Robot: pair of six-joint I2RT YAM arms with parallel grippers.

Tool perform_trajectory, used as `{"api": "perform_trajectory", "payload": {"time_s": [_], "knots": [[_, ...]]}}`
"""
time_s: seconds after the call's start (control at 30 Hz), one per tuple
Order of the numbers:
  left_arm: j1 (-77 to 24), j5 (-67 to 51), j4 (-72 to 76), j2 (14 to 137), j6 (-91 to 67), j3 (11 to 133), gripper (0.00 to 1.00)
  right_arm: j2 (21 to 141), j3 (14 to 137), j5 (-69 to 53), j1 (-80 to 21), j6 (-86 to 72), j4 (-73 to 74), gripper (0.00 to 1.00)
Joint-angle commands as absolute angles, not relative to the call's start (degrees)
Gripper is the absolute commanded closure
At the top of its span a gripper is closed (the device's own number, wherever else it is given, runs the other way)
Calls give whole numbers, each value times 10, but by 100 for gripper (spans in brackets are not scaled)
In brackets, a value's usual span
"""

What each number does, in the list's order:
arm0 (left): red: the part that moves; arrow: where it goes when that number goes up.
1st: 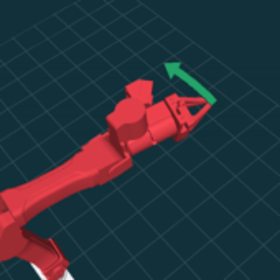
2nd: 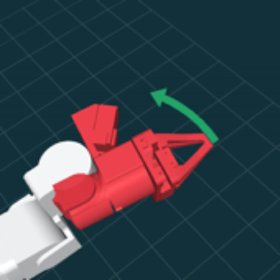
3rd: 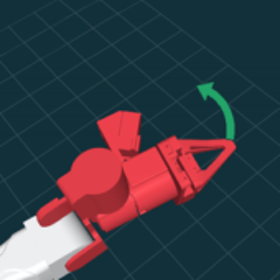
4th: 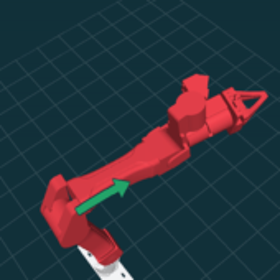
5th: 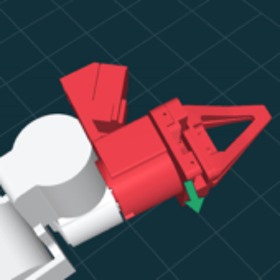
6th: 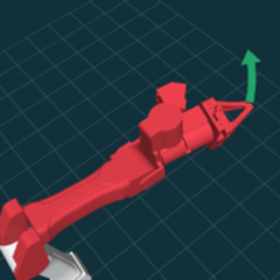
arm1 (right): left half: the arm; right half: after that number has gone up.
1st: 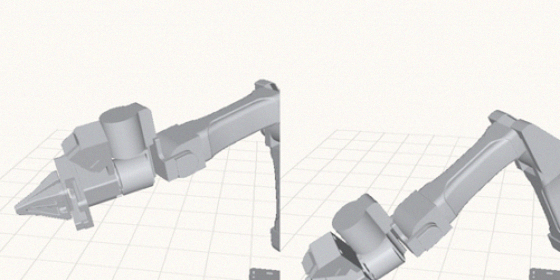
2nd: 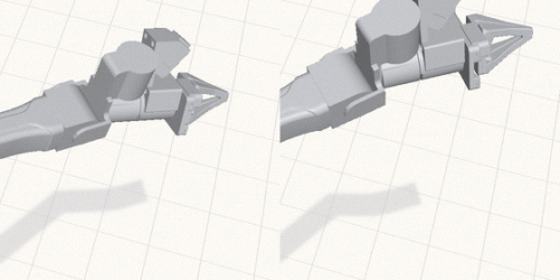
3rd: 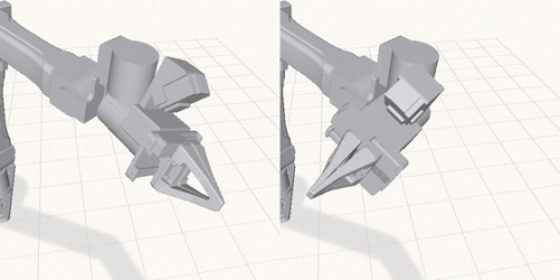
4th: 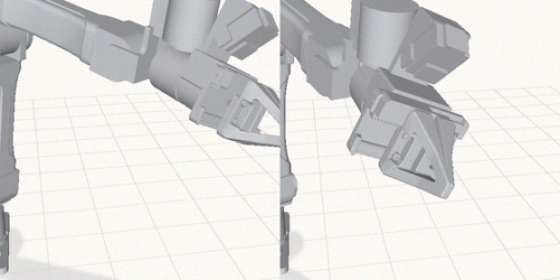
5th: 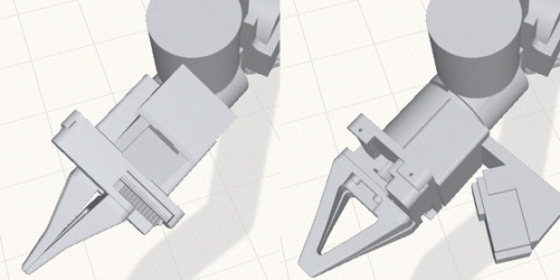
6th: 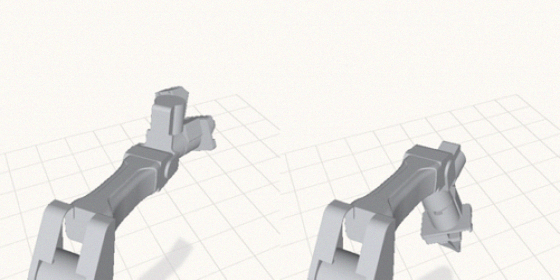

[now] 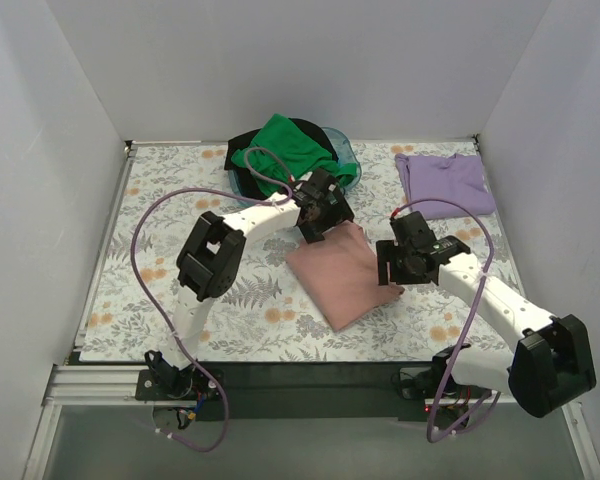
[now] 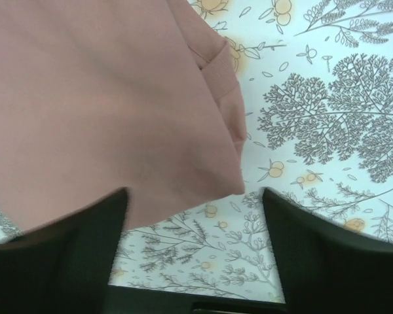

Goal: Fold and stack the t-shirts
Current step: Fold the tshirt, then neatly place the folded tshirt to the corner

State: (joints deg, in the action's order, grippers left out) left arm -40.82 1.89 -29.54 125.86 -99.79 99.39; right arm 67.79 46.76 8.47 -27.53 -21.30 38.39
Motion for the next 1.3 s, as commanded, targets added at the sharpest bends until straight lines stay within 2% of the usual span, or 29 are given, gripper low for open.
{"api": "perform_trajectory", "payload": {"time_s": [0.0, 0.07, 0.2, 0.37, 0.47, 0.63, 0.83, 1.13, 1.27], "knots": [[-417, 28, -309, 1233, -986, 1016, 2, 676, 490, 111, -271, -201, 383, 2], [-424, 35, -309, 1205, -991, 1008, 2, 661, 498, 92, -271, -220, 406, 2], [-442, 66, -310, 1132, -984, 960, 2, 553, 441, 11, -272, -283, 408, 2], [-441, 111, -316, 980, -997, 817, 2, 439, 356, -76, -279, -358, 366, 2], [-440, 150, -326, 879, -1014, 718, 2, 422, 295, -127, -314, -403, 296, 2], [-428, 197, -378, 732, -1056, 579, 2, 468, 259, -34, -408, -488, 251, 1], [-419, 201, -418, 609, -1090, 476, 2, 528, 224, 61, -424, -539, 135, 7], [-418, 177, -422, 586, -1098, 453, 2, 548, 174, 160, -423, -636, 99, 21], [-418, 179, -425, 595, -1096, 457, 2, 556, 171, 178, -410, -633, 98, 31]]}}
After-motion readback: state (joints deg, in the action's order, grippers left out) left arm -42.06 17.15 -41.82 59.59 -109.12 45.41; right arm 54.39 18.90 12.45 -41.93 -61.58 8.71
